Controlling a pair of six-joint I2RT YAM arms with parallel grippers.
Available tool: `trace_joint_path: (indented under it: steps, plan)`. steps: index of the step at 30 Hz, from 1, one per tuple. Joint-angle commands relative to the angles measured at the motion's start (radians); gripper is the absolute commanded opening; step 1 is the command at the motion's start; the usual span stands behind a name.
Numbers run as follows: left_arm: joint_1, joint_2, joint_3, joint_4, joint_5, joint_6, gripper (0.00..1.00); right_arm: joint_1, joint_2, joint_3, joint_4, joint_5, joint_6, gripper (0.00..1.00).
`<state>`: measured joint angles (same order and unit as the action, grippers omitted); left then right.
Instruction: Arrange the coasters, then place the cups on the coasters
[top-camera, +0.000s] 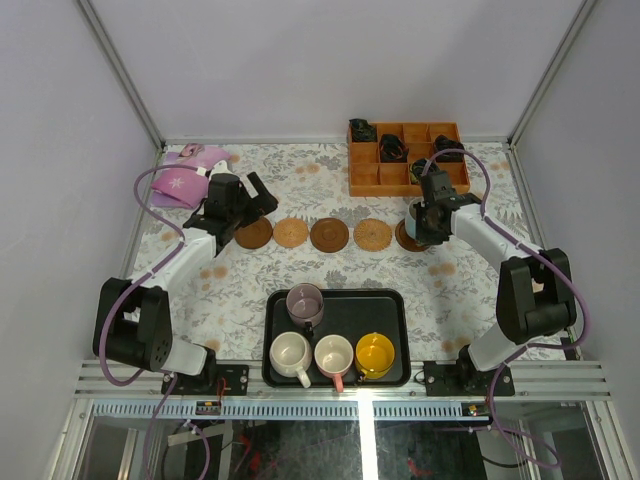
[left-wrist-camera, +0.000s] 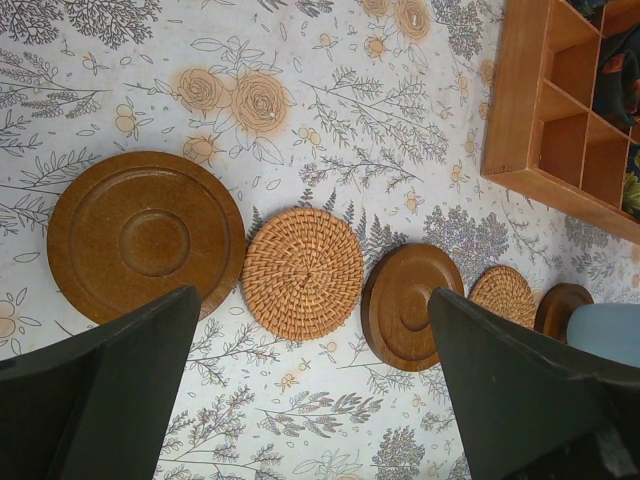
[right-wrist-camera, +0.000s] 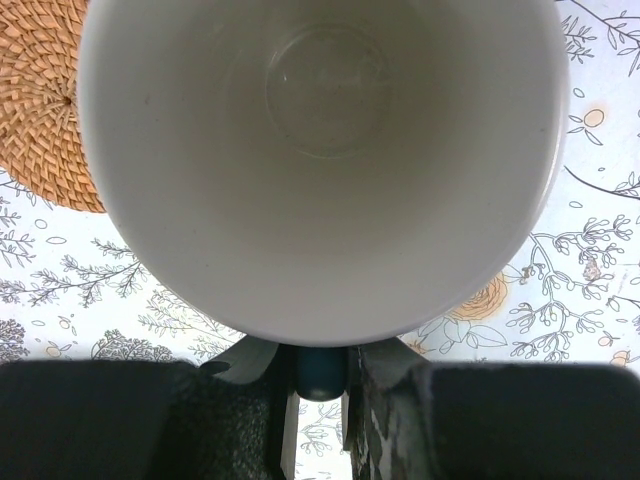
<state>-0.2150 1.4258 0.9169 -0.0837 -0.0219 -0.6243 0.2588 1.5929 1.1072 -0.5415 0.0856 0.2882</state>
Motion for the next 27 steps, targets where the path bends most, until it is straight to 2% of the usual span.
trace_joint_path:
  steps: [1,13,16,20,23,27]
  plan:
    - [0.005,0.009,0.029,0.038,0.003,0.007,0.98,-0.002,0.005,0.035,0.057,-0.005,0.003,0.0]
    - [0.007,0.022,0.036,0.042,0.014,0.009,0.98,-0.002,0.02,0.03,0.038,-0.012,0.009,0.0]
    - [0.007,0.024,0.037,0.043,0.014,0.009,0.98,-0.002,0.026,0.035,0.02,-0.017,0.017,0.13]
    - [0.007,0.02,0.036,0.041,0.014,0.009,0.98,-0.002,0.016,0.027,0.003,-0.015,0.024,0.39]
    - [0.006,0.019,0.034,0.042,0.016,0.012,0.98,-0.002,0.004,0.021,-0.011,-0.01,0.028,0.53]
    - [0.007,0.017,0.033,0.042,0.017,0.012,0.98,-0.001,-0.009,0.02,-0.027,-0.005,0.032,0.65]
